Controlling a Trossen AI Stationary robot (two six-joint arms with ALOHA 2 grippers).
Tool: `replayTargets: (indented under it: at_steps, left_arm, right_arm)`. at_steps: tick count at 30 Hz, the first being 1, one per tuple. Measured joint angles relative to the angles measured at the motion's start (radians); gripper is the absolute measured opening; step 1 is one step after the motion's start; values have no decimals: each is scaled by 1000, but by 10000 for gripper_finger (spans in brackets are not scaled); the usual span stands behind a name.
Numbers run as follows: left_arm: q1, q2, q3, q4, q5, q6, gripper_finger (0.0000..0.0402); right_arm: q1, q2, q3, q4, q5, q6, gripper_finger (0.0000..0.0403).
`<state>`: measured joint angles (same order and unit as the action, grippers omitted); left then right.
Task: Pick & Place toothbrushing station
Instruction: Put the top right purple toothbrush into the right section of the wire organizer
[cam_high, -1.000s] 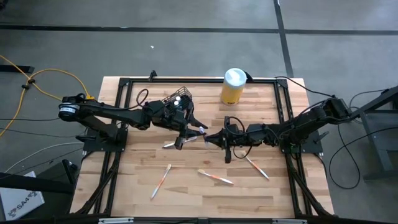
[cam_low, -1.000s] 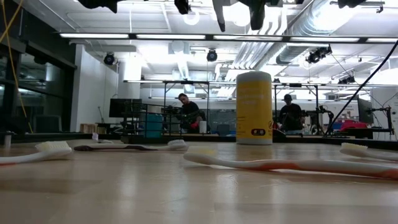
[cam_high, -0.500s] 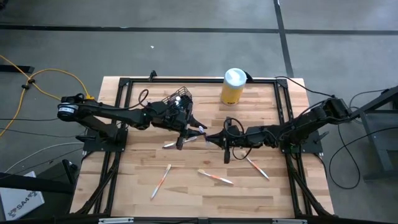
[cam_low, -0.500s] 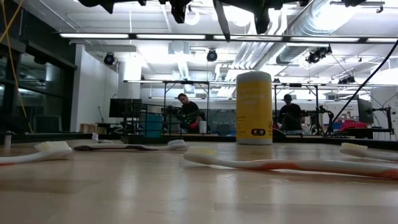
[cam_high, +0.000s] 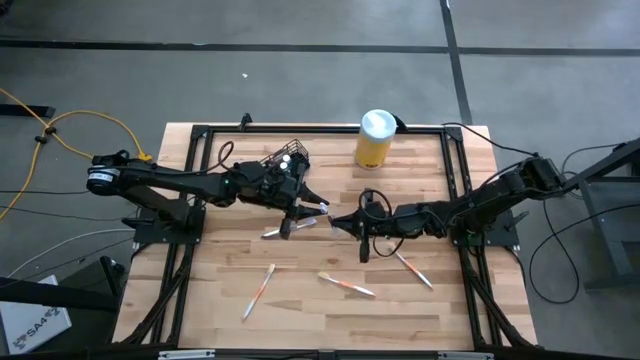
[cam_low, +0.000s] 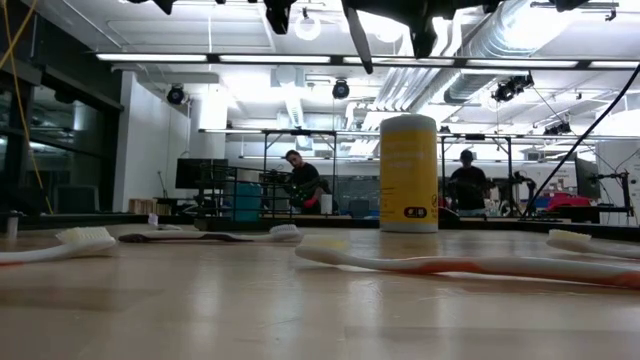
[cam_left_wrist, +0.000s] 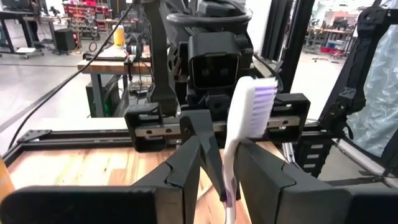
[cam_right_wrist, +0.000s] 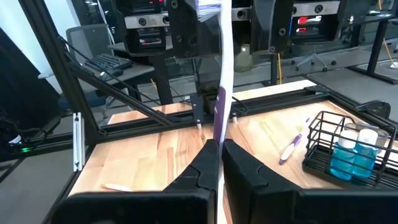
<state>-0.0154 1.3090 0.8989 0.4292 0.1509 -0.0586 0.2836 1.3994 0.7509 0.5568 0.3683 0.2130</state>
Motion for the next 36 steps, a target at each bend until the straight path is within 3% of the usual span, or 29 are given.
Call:
replayTargets:
  at_steps: [27, 36]
  left_arm:
    - [0, 20, 0, 52, 1, 0, 94]
    - [0, 21, 0, 77, 4, -1, 11]
  right_arm:
    - [0, 0, 0, 21, -2, 0, 4]
    - [-1, 0, 0, 22, -1, 5, 4]
